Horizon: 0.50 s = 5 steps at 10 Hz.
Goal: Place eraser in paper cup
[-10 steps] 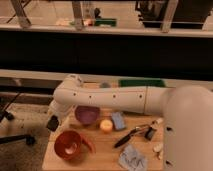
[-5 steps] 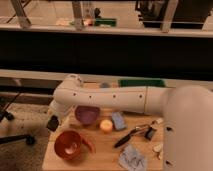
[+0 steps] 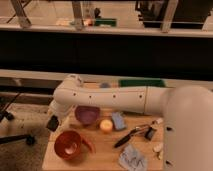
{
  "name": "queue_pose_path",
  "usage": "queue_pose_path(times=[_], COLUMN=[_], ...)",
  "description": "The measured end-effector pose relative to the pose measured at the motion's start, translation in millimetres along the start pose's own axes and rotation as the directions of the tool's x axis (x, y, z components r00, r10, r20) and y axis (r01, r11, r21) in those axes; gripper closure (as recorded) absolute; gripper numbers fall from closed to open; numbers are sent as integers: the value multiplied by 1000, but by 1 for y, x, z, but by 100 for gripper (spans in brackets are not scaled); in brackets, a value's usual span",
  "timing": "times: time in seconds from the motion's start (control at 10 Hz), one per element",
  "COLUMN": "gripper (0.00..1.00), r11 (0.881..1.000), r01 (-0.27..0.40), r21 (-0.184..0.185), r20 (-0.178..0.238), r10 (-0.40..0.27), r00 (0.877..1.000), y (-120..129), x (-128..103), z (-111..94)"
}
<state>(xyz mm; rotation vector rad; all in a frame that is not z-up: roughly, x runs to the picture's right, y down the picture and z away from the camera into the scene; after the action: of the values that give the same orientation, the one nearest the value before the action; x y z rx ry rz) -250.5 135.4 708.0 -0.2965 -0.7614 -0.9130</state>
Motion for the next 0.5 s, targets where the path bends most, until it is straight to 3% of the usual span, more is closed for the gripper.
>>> queue_pose_path(times=[0.2, 0.5], gripper=[93, 61], r11=[1000, 1000], r01=[0, 0], r21=[0, 0], r20=[0, 0], r10=[0, 0], r00=[1000, 1000], y=[0, 0], x=[0, 0], z=[0, 0])
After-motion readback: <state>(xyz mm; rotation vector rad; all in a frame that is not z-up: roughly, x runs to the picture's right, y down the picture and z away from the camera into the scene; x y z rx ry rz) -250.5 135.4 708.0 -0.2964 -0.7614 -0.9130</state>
